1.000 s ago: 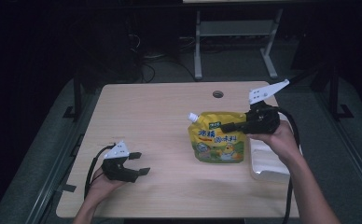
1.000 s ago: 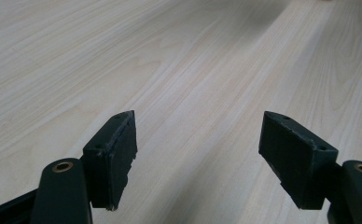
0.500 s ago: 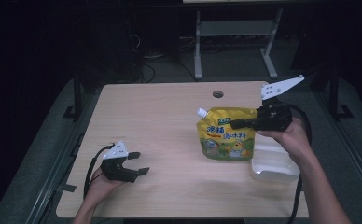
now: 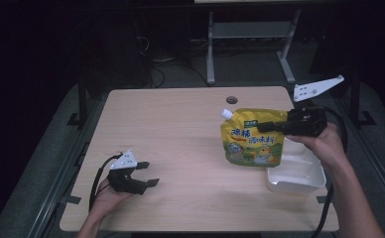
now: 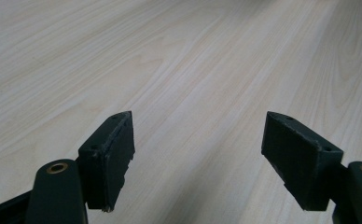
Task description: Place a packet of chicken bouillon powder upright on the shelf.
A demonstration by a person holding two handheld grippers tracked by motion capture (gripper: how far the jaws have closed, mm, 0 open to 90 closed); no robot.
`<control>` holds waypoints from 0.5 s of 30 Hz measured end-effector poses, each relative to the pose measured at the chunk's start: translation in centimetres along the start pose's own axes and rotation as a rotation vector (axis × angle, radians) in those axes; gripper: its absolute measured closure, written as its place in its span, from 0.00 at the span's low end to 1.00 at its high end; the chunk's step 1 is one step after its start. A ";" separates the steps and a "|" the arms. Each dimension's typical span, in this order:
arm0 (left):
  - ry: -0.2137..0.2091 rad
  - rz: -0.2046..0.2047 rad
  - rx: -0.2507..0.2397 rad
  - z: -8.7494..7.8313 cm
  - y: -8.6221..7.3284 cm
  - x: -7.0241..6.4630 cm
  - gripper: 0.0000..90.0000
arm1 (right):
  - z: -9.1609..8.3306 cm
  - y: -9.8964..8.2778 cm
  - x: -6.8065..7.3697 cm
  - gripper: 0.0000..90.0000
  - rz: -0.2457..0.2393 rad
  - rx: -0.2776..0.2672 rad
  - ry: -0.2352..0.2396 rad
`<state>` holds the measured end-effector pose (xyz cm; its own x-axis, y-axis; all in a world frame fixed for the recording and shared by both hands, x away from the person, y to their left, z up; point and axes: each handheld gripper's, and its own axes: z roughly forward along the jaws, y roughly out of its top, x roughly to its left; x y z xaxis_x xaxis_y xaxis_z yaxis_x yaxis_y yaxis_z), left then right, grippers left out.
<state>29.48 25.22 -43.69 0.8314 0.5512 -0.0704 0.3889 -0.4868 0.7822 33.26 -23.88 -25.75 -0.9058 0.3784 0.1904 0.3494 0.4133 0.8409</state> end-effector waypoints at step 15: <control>0.000 0.006 0.000 0.1 0.1 -0.1 0.26 | -3.8 -1.3 -0.1 1.00 0.028 -0.029 -0.065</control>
<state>29.50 25.05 -43.70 0.8338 0.5481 -0.0661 0.3841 -0.4900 0.7825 31.97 -27.63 -24.91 -0.8782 0.4424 0.1817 0.3664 0.3781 0.8502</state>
